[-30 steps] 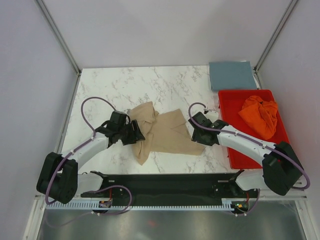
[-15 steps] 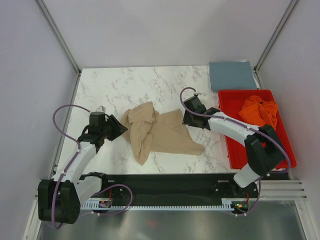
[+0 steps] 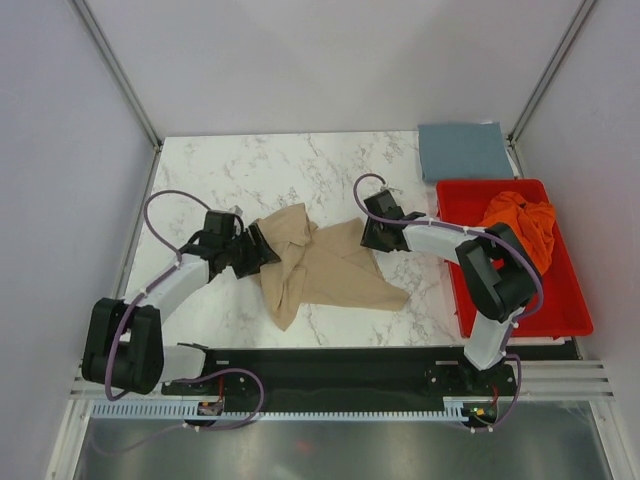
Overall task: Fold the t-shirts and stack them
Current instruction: Flatten the tshirt out
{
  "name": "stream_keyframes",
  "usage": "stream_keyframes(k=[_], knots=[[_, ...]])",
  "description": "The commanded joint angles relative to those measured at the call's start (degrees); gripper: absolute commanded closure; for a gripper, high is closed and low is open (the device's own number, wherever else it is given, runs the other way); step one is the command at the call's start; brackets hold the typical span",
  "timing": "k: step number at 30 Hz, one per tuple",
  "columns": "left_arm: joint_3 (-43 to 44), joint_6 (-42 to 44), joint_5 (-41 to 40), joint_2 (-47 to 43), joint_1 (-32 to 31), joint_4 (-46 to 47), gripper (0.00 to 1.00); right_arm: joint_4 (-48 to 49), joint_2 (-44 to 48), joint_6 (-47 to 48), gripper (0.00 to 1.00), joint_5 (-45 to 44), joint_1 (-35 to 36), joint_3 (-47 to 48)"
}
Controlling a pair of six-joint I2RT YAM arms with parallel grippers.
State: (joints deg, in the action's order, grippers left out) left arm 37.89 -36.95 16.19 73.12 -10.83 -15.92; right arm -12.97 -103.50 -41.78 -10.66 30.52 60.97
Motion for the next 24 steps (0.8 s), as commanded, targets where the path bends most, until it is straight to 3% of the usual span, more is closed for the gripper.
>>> stream_keyframes(k=[1,4,7,8,10,17,21,24], knots=[[3.9,2.2,-1.6,2.9,-2.6,2.2,0.3,3.0,-1.6,-2.1,0.61,0.6,0.1,1.1],[5.3,2.4,-2.0,6.1,-3.0,2.6,0.35,4.2,-2.4,-2.2,0.71,-0.3,-0.5,0.6],[6.3,2.3,-1.8,7.6,-3.0,2.7,0.61,4.4,-2.4,-1.5,0.97,-1.1,-1.6,0.9],[7.4,2.4,-1.6,7.6,-2.9,2.7,0.84,4.1,-2.0,-1.0,1.0,-1.4,-2.1,1.3],[9.1,3.4,-1.1,7.1,-2.9,2.3,0.98,0.1,1.3,0.1,1.0,-3.8,-4.0,2.2],[20.7,4.6,-8.5,0.0,-2.6,-5.3,0.98,-17.5,14.8,6.5,1.0,-12.5,-5.8,14.0],[17.2,3.8,-8.0,-1.1,0.3,-5.7,0.98,-24.0,22.4,6.8,1.0,-13.4,-5.8,13.7],[11.1,2.8,-7.4,-1.1,2.2,-5.7,0.98,-23.7,28.5,5.7,1.0,-10.7,-5.9,7.2]])
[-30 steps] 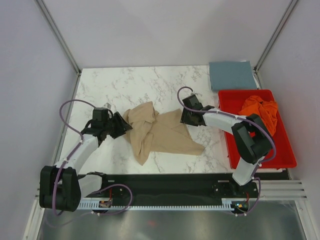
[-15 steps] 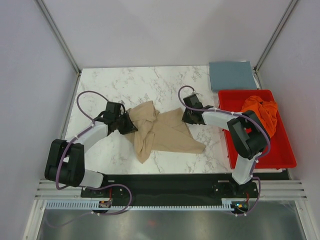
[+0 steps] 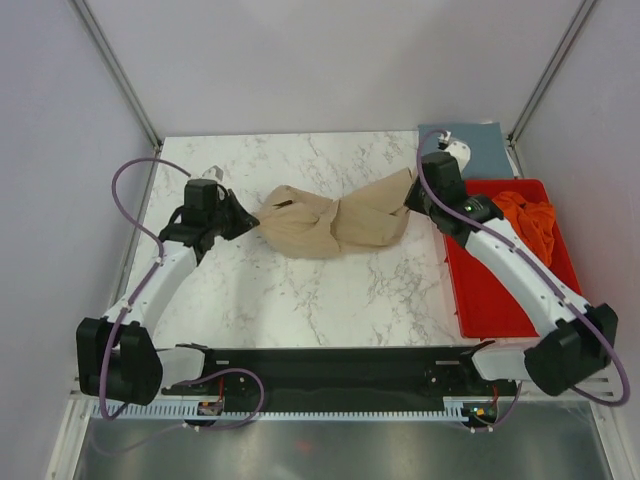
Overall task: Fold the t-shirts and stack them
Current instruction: Flatten the tshirt out
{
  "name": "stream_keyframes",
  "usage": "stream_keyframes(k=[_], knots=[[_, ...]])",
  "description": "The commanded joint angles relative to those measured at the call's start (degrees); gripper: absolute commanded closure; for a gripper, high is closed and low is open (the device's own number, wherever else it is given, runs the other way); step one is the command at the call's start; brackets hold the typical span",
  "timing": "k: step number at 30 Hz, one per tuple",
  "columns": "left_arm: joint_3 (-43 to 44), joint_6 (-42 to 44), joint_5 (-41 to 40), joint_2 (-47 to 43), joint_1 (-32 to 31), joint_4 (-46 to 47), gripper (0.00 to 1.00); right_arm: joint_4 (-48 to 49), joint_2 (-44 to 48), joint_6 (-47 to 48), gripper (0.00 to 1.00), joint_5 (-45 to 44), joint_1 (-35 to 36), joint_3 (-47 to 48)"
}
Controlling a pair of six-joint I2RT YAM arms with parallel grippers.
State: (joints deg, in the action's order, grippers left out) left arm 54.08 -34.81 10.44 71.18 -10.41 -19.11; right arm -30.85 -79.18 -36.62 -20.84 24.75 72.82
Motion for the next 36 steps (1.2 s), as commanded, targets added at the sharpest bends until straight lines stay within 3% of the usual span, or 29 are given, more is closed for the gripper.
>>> stream_keyframes(k=[1,4,6,7,11,13,14,15,16,21,26,28,33,34,35,36], knots=[[-6.8,0.2,-2.2,0.4,2.3,-2.7,0.98,-5.7,5.4,0.4,1.0,-0.2,-0.1,-8.4],[-14.5,-2.6,-7.4,-3.7,4.1,-3.8,0.94,-6.2,10.6,-1.1,1.0,0.4,-0.1,-15.4],[-16.9,-3.5,-12.6,-7.4,4.4,-4.5,0.84,-5.3,13.7,-1.1,1.0,2.0,-0.1,-18.1],[-18.5,-3.8,-15.1,-11.3,4.4,-4.7,0.72,-5.4,14.5,-1.5,1.0,3.3,-0.1,-20.1],[-18.4,-3.6,-17.2,-20.8,4.4,-6.1,0.54,-4.0,18.4,-2.4,1.0,9.8,0.0,-25.3],[-16.7,-3.0,-15.8,-22.5,4.5,-6.0,0.51,-3.9,20.6,-2.7,1.0,11.0,0.0,-28.6],[-15.8,-3.0,-15.8,-21.6,4.4,-6.0,0.51,-3.7,21.9,-2.8,1.0,11.3,0.1,-29.5],[-14.7,3.0,-4.4,-20.2,4.4,-4.6,0.47,-3.5,22.5,-2.9,1.0,11.5,0.0,-30.3],[-13.0,3.7,-0.2,-18.5,4.4,-4.4,0.46,-3.3,22.9,-2.9,1.0,11.7,0.1,-31.4],[-9.5,7.1,4.5,-3.9,4.4,-3.7,0.44,-3.9,24.5,-3.0,1.0,11.6,0.0,-32.0],[5.0,14.0,7.6,11.7,4.4,-3.8,0.41,-4.0,26.4,-3.4,1.0,13.5,0.1,-32.7],[10.1,14.7,4.6,19.0,4.4,-4.2,0.38,-3.4,26.7,-3.5,1.0,14.3,0.1,-33.0],[14.9,17.8,6.7,30.3,4.3,-4.4,0.38,-4.0,27.0,-2.6,1.0,14.7,0.0,-31.7],[14.9,17.9,5.7,31.6,4.3,-4.6,0.42,-4.3,27.0,-2.3,1.0,14.1,0.1,-31.3],[15.1,17.9,4.8,31.7,4.4,-5.1,0.51,-4.5,26.9,-2.3,1.0,13.6,0.0,-31.2],[15.8,17.8,2.2,31.4,4.4,-7.3,0.78,-4.7,26.9,-2.2,1.0,12.8,0.0,-30.5]])
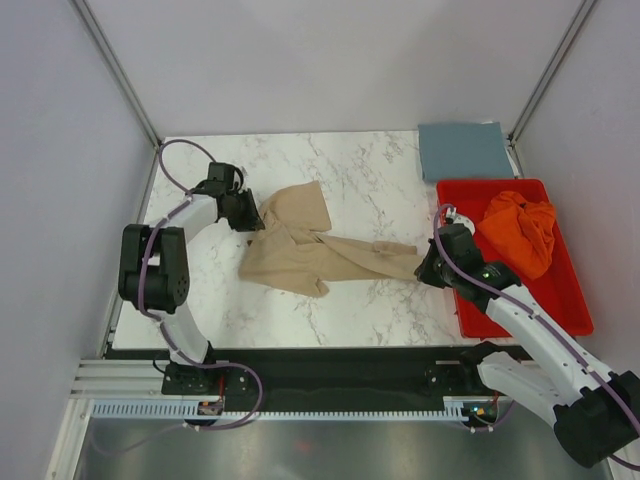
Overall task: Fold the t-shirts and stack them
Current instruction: Flatten the tshirt out
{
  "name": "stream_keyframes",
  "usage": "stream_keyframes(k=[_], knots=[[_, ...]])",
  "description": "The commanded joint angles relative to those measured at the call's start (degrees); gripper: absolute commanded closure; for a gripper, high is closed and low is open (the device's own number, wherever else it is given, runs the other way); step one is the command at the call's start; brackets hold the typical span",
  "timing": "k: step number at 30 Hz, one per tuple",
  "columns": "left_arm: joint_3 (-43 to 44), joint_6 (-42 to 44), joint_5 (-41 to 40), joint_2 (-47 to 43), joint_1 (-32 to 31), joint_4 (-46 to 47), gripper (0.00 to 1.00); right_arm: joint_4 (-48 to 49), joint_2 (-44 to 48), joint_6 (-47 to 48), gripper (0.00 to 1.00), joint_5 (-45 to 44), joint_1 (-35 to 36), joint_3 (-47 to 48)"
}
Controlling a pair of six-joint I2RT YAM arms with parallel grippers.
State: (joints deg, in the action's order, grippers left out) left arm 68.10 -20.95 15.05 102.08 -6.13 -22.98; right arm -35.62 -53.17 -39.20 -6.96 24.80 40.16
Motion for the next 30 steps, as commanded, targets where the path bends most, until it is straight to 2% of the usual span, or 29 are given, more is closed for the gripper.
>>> stream_keyframes(k=[1,3,4,7,9,11,12,13,17,20,22,23,26,30], knots=[[2.0,3.6,-4.3,-1.8,0.1,-4.6,0.88,-1.1,0.8,0.4,1.0,-2.0,0.0,2.5],[1.9,3.1,-11.0,-6.3,0.9,-8.1,0.98,-4.0,0.6,0.4,1.0,-4.9,0.1,3.3],[1.5,2.8,-13.6,-12.3,1.4,-9.3,0.98,-5.1,1.0,0.4,1.0,-5.9,0.0,3.5],[-3.5,0.7,-18.9,-21.4,6.0,-9.5,0.98,-8.1,3.9,-0.3,1.0,-9.0,0.1,2.6],[-8.3,-1.6,-16.1,-25.9,10.3,-8.9,0.98,-8.6,5.4,-1.1,1.0,-9.7,0.1,0.8],[-11.6,-1.6,-9.9,-24.8,15.5,-8.8,0.97,-8.5,6.4,-1.8,1.0,-6.2,0.1,0.7],[-12.5,-1.6,-5.2,-24.0,17.6,-8.7,0.92,-8.4,6.3,-1.9,1.0,-5.5,0.2,0.6],[-13.2,-1.8,-3.7,-23.3,18.4,-8.7,0.87,-8.2,6.1,-2.4,1.0,-5.0,0.1,0.4],[-14.5,-2.1,-2.5,-20.1,19.7,-8.7,0.68,-8.1,4.4,-3.2,1.0,-4.6,0.1,-1.1],[-14.2,-1.3,-0.6,-21.7,19.5,-8.3,0.73,-7.4,4.0,-3.9,1.0,-4.9,0.1,-0.7],[-13.8,-0.1,-0.8,-22.5,19.6,-8.2,0.73,-6.5,4.1,-4.0,1.0,-3.4,0.1,-0.6],[-13.3,0.4,-1.0,-22.5,19.5,-8.4,0.71,-6.3,4.1,-4.0,1.0,-3.1,0.2,-0.6],[-12.6,1.5,-0.7,-22.8,19.5,-8.5,0.51,-6.4,4.6,-4.0,1.0,-2.5,0.1,-1.6],[-9.1,2.3,-1.7,-21.7,17.1,-8.3,0.47,-6.8,5.1,-4.2,1.0,-2.1,0.2,-2.4]])
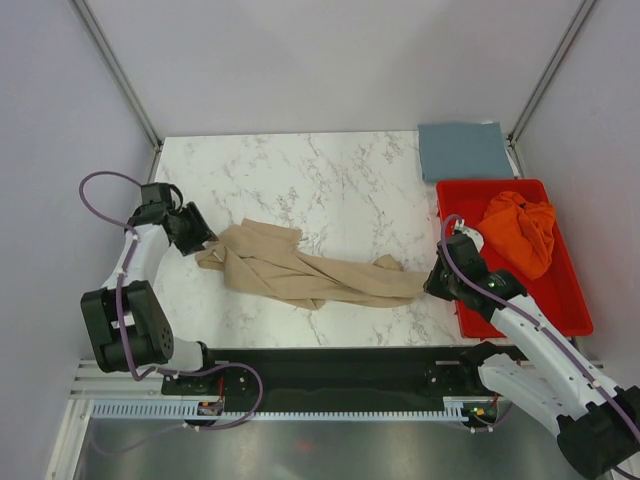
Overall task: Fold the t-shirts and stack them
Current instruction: Flatten the tshirt out
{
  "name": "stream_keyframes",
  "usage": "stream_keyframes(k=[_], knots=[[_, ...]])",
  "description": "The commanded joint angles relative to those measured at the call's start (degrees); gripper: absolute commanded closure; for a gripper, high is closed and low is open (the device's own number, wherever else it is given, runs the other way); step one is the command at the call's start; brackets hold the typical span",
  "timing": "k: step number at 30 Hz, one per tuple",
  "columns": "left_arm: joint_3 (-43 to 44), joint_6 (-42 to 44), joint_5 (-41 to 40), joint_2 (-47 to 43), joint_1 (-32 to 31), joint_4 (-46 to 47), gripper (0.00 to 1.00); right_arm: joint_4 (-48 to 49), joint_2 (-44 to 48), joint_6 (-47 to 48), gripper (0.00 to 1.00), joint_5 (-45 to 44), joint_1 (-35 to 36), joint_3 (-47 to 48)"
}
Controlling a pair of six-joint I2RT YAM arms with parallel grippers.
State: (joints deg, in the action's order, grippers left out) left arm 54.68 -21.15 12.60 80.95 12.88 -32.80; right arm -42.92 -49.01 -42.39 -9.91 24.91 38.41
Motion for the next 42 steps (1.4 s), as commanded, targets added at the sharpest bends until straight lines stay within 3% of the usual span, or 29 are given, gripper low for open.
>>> stream_keyframes(k=[1,4,7,13,25,33,39,40,42], knots=[[5.7,3.5,0.3,0.7,-2.9,1.5,0.47,0.6,1.0,-1.2,1.0,1.2,0.0,-0.6],[14.6,5.8,-1.2,10.8,-6.6,1.0,0.49,1.9,0.9,-0.6,1.0,1.8,0.0,-0.1],[20.9,9.1,3.5,16.9,-7.3,0.9,0.5,2.4,0.2,0.3,1.0,2.1,0.0,1.0],[27.5,14.5,8.8,28.2,-7.3,1.0,0.5,2.8,-0.9,1.3,1.0,2.9,0.1,1.8],[31.0,19.2,9.7,38.1,-9.8,1.0,0.52,2.9,-1.7,3.5,1.0,3.9,0.1,2.7],[29.4,20.4,7.0,39.7,-12.0,1.0,0.6,2.8,-1.3,3.9,1.0,3.7,0.0,2.6],[27.1,19.4,3.3,36.8,-14.0,1.0,0.77,2.7,-2.2,4.2,0.99,3.1,0.1,3.2],[27.1,19.0,3.4,35.9,-14.1,0.9,0.9,2.7,-2.6,4.1,0.92,3.2,0.0,3.8],[27.2,16.9,3.3,31.1,-14.1,0.8,0.98,2.1,-3.7,2.8,0.85,3.5,0.0,5.3]])
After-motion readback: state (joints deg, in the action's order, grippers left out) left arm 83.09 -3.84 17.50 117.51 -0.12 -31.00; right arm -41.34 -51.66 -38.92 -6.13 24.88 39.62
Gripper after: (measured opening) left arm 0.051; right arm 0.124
